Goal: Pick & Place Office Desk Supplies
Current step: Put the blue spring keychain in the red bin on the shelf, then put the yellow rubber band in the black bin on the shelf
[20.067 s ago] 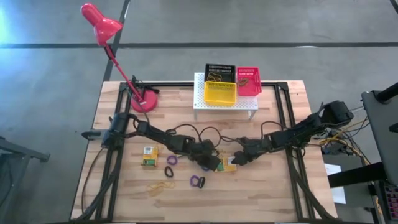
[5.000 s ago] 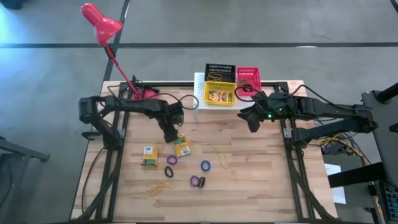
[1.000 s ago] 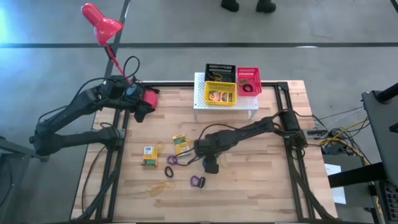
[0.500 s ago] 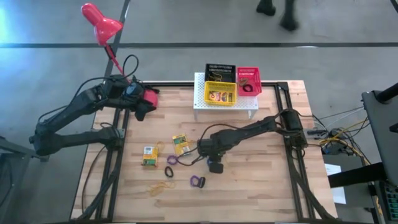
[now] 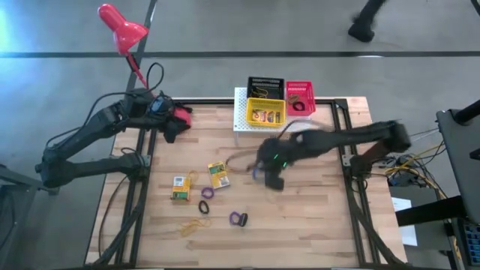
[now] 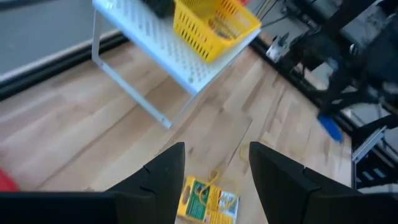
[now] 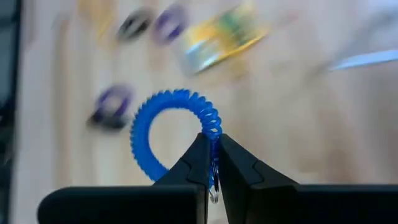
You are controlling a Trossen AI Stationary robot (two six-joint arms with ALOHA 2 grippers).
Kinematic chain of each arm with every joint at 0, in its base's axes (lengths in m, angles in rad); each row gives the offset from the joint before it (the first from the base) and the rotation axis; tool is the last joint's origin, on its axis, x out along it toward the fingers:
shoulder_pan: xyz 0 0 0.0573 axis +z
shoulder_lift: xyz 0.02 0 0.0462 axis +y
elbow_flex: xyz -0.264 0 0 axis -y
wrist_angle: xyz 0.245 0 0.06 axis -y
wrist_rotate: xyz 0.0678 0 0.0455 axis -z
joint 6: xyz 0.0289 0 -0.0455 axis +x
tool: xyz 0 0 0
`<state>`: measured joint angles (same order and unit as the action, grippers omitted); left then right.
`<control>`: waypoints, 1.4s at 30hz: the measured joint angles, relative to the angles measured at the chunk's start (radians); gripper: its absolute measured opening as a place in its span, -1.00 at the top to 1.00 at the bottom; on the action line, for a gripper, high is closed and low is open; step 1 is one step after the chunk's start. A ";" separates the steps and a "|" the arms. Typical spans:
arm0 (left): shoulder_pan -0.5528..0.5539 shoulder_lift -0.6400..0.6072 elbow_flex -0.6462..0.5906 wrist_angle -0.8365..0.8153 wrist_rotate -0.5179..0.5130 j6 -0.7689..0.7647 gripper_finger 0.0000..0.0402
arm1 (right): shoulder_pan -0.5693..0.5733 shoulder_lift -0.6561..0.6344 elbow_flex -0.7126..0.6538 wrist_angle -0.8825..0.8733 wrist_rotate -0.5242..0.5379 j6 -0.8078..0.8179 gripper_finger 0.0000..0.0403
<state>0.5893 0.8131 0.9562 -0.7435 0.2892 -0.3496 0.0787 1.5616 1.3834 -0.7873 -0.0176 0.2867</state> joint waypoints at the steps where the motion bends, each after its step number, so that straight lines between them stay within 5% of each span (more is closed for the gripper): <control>1: -0.003 0.000 0.000 0.016 0.000 0.000 0.08 | -0.015 -0.039 0.000 -0.001 0.046 0.002 0.93; 9: -0.028 0.001 0.000 0.166 0.000 -0.001 0.08 | -0.263 -0.295 0.002 -0.121 0.337 0.031 0.93; 15: -0.041 0.010 -0.001 0.249 -0.035 -0.001 0.08 | -0.557 -0.338 0.002 -0.176 0.329 0.025 0.94; 21: -0.046 0.058 -0.001 0.294 -0.057 -0.015 0.08 | -0.761 -0.277 0.000 -0.186 0.198 -0.066 0.94; 31: -0.092 0.175 -0.001 0.407 -0.061 -0.019 0.08 | -0.862 -0.110 -0.003 -0.201 0.171 -0.103 0.90; 42: -0.120 0.242 -0.001 0.463 -0.061 -0.026 0.08 | -0.903 -0.034 -0.002 -0.179 0.177 -0.084 0.29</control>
<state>0.4695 1.0554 0.9550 -0.2809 0.2279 -0.3754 -0.8238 1.5274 1.3815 -0.9666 0.1589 0.2025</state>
